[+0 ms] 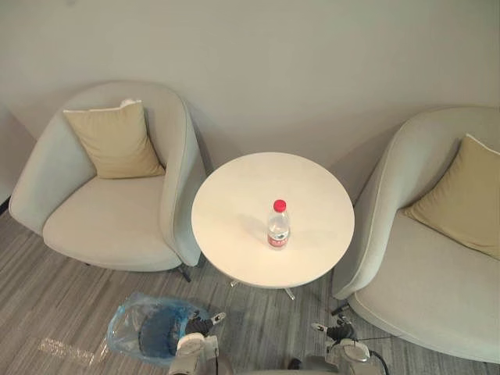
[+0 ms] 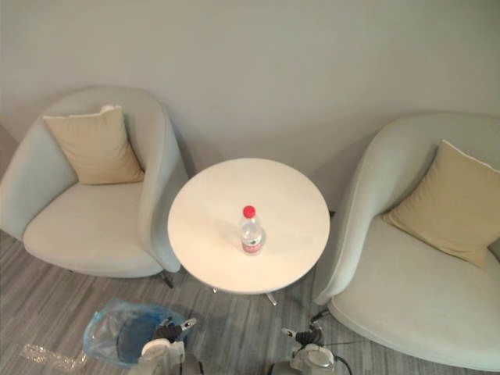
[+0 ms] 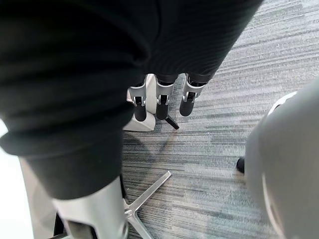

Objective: Gather rubbish on tea table into small bin, then transfer packed bag to large trash can.

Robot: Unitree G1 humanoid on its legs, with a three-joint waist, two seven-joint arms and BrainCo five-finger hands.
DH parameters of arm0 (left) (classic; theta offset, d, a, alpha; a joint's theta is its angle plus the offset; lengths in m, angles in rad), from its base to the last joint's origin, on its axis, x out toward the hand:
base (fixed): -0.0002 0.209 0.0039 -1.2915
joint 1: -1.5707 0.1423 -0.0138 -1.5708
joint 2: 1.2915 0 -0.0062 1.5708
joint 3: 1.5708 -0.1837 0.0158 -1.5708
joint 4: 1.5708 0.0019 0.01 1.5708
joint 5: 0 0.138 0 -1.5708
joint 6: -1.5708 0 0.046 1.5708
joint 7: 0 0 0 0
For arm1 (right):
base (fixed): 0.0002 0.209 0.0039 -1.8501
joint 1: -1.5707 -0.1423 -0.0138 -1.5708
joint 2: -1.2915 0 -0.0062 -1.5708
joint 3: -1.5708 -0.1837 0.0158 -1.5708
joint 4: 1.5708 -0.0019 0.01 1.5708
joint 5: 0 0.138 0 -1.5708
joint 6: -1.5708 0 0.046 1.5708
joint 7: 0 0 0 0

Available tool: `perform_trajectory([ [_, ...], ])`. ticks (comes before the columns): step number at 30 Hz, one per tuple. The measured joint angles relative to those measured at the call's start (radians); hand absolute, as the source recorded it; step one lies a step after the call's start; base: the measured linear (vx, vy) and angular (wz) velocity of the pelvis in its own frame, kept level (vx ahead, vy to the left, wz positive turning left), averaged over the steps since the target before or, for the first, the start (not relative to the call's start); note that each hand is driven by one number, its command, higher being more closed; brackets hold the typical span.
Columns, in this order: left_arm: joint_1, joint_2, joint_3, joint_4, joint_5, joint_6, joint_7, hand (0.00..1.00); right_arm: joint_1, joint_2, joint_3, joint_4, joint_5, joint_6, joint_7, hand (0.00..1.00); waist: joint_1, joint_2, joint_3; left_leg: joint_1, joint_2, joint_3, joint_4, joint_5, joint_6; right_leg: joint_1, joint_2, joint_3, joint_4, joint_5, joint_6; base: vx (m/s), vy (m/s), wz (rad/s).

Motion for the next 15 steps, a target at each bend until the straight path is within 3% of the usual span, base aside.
perform_trajectory([
  [3,-0.013,0.016,-0.027,0.011,0.006,0.001,0.0,0.0,-0.003,0.002,0.0,0.027,0.0,0.0,-0.001,0.0,0.014,-0.033,-0.005,0.04,-0.053,0.0,-0.115,0.021,0.008,0.001,-0.017,0.018,-0.051,0.029,0.027,0.11,0.093,0.06],
  [5,-0.018,0.023,-0.044,0.031,0.009,0.001,-0.001,0.0,-0.001,0.003,0.001,0.027,0.0,0.0,-0.002,0.0,0.011,-0.032,-0.007,0.075,-0.075,0.001,-0.151,0.033,0.026,0.034,-0.031,0.028,-0.083,0.036,0.039,0.07,0.091,0.03],
  [10,-0.012,0.053,-0.065,0.05,0.036,0.001,0.0,0.0,-0.008,0.005,0.027,0.027,-0.001,-0.003,0.0,0.0,0.011,-0.037,-0.02,0.137,-0.107,0.012,-0.251,0.076,0.032,0.071,-0.039,0.06,-0.141,0.059,0.043,0.03,0.045,-0.03],
  [15,-0.002,0.084,-0.068,0.072,0.045,0.001,-0.022,0.0,-0.037,-0.105,-0.02,0.049,0.076,0.005,0.037,0.0,0.012,-0.037,-0.026,0.16,-0.116,0.001,-0.317,0.114,0.036,0.081,-0.031,0.075,-0.19,0.095,0.039,-0.03,-0.006,-0.08],
])
